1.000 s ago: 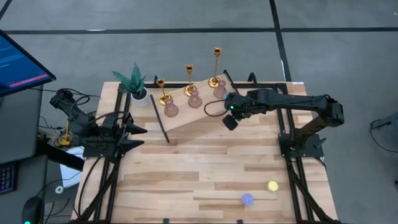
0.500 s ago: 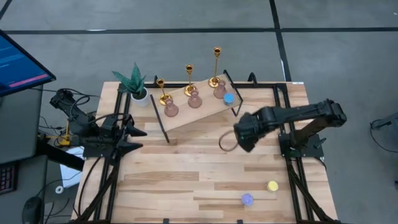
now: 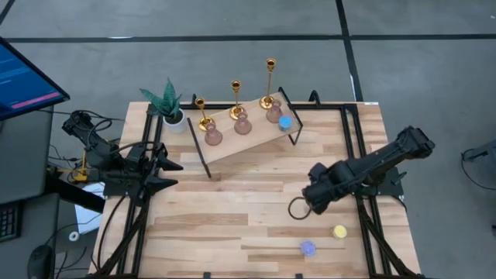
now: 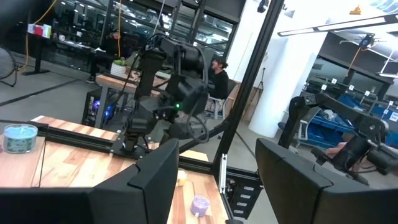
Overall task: Pick & Place candle stick holders
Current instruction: Put the yellow scented candle on the shelf
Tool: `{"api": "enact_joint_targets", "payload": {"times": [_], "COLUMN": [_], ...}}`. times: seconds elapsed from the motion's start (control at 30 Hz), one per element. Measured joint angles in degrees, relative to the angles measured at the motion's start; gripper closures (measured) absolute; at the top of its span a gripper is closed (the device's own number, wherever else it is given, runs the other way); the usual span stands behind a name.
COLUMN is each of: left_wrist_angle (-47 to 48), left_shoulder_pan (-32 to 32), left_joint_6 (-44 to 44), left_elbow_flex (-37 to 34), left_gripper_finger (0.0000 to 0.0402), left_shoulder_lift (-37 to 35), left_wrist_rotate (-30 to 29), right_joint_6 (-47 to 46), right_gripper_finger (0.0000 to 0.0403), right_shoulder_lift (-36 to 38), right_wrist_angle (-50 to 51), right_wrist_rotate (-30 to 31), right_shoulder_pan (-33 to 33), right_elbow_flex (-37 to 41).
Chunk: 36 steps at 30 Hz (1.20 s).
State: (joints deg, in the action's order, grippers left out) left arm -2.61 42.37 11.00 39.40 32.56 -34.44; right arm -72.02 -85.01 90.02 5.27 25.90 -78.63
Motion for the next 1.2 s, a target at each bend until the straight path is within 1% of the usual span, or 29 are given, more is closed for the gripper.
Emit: {"api": "enact_joint_targets", "payload": {"times": [0.1, 0.2, 0.3, 0.43, 0.53, 0.63, 0.77, 0.87, 1.0, 1.2], "left_wrist_angle": [0.03, 0.14, 0.26, 0.40, 0.44, 0.46, 0.60, 0.66, 0.66, 0.86], "left_shoulder_pan": [-0.02, 0.00, 0.00, -0.02, -0.02, 0.00, 0.00, 0.00, -0.01, 0.00], "left_joint_6": [-0.02, -0.01, -0.02, -0.09, -0.19, -0.20, -0.20, -0.20, -0.20, -0.49], "left_elbow_flex": [0.00, 0.00, 0.00, 0.00, 0.00, 0.00, 0.00, 0.00, 0.00, 0.00], "left_gripper_finger": [0.0187, 0.0187, 0.0187, 0.0187, 0.0187, 0.0187, 0.0187, 0.0187, 0.0187, 0.0187], "left_shoulder_lift": [0.00, 0.02, 0.01, 0.00, 0.00, 0.00, 0.00, 0.00, 0.00, 0.00], "left_wrist_rotate": [0.19, 1.42, 1.75, 1.75, 1.75, 1.75, 1.74, 1.73, 1.73, 1.74], "right_joint_6": [-2.86, -4.54, -5.27, -6.64, -8.12, -9.08, -9.76, -10.56, -11.62, -12.73], "right_gripper_finger": [0.0097, 0.0096, 0.0096, 0.0096, 0.0096, 0.0096, 0.0096, 0.0096, 0.0096, 0.0096], "right_shoulder_lift": [-0.04, -0.04, -0.04, -0.04, -0.07, -0.07, -0.07, -0.07, -0.07, -0.07], "right_wrist_angle": [-0.21, -1.74, -4.80, -13.44, -21.08, -24.56, -25.56, -28.50, -32.56, -31.91], "right_wrist_rotate": [-4.49, -12.10, -18.13, -23.57, -25.88, -27.69, -28.17, -29.20, -28.88, -27.48], "right_shoulder_pan": [1.69, 3.14, 4.70, 6.01, 6.93, 7.97, 8.66, 8.67, 9.55, 11.36], "right_elbow_flex": [3.75, 8.47, 13.13, 18.91, 22.39, 24.42, 25.93, 26.66, 26.66, 26.69]}}
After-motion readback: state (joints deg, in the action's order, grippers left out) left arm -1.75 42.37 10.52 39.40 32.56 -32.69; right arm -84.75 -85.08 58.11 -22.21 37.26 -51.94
